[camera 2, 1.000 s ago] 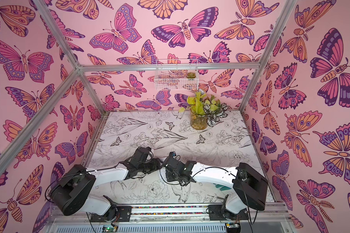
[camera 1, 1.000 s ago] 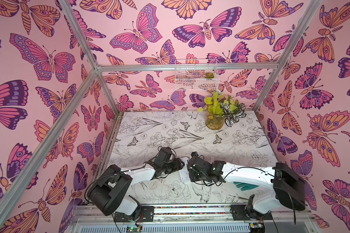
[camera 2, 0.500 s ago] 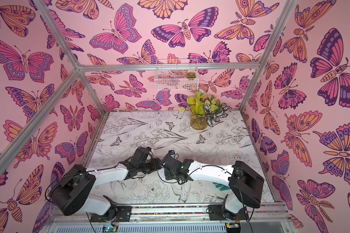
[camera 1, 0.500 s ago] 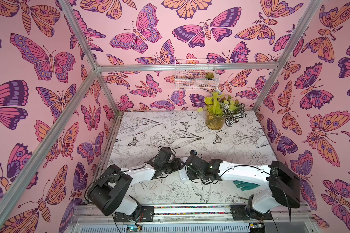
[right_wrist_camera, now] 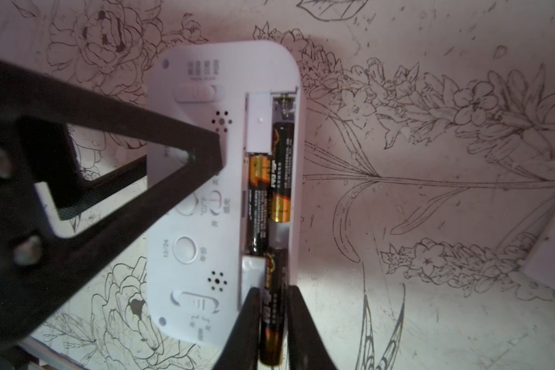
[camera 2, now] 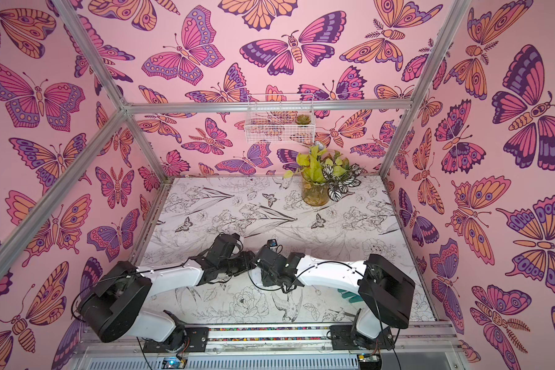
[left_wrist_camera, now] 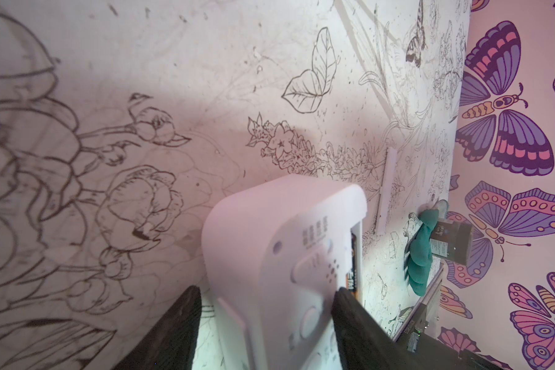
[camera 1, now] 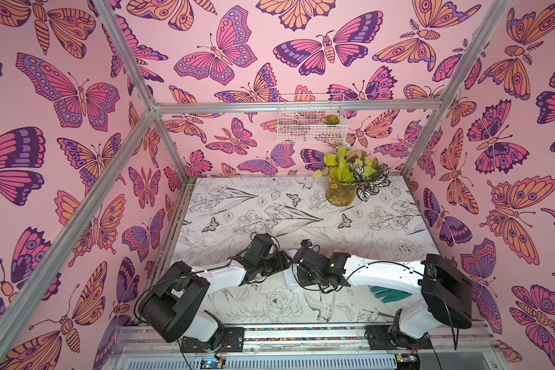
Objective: Insert the battery into the alarm
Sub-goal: Install the battery in the alarm.
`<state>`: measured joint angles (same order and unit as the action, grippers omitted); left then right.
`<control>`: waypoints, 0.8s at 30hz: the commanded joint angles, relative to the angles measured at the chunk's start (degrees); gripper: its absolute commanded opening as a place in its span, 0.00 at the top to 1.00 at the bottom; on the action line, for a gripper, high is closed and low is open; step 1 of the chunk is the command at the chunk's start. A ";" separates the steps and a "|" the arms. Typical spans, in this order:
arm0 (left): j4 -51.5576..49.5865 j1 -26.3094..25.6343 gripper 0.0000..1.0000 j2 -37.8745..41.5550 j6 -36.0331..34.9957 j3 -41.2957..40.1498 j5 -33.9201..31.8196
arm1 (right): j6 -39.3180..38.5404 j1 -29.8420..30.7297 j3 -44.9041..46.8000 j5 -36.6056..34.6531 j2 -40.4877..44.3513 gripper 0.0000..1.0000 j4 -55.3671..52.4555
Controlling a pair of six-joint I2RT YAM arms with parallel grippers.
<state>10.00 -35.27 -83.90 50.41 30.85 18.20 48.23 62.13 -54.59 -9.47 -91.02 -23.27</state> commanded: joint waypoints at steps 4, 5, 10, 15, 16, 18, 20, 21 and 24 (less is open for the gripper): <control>-4.55 -0.35 0.33 -0.26 -0.75 -1.49 -0.53 | 0.64 0.36 -1.66 -0.90 -0.63 0.80 -1.11; -4.55 -0.33 0.33 -0.28 -0.78 -1.50 -0.53 | 0.64 0.36 -1.82 -0.98 -0.63 0.80 -1.08; -4.55 -0.27 0.33 -0.15 -0.75 -1.51 -0.53 | 0.47 0.36 -2.46 -1.24 -0.52 0.76 -1.69; -4.55 -0.38 0.33 -0.10 -0.76 -1.58 -0.44 | 0.39 0.43 -1.09 -1.48 3.89 0.70 -2.24; -4.55 -0.34 0.33 -0.11 -0.75 -1.58 -0.44 | 0.54 0.49 -0.56 -1.67 5.05 0.69 -2.51; -4.55 -0.29 0.33 -0.09 -0.75 -1.58 -0.45 | 0.64 0.84 0.63 -1.93 6.93 0.69 -2.67; -4.54 -0.33 0.33 -0.10 -0.75 -1.58 -0.45 | 0.96 1.18 1.77 -1.95 8.40 0.69 -2.66; -4.55 -0.36 0.33 -0.13 -0.75 -1.58 -0.44 | 1.11 1.43 2.17 -1.94 8.81 0.70 -2.75; -4.53 -0.34 0.33 0.04 -0.75 -1.58 -0.46 | 1.41 2.29 3.12 -2.03 9.21 0.75 -3.09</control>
<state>10.00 -35.27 -83.90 50.41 30.85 18.22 48.73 63.51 -52.93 -10.46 -82.00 -24.27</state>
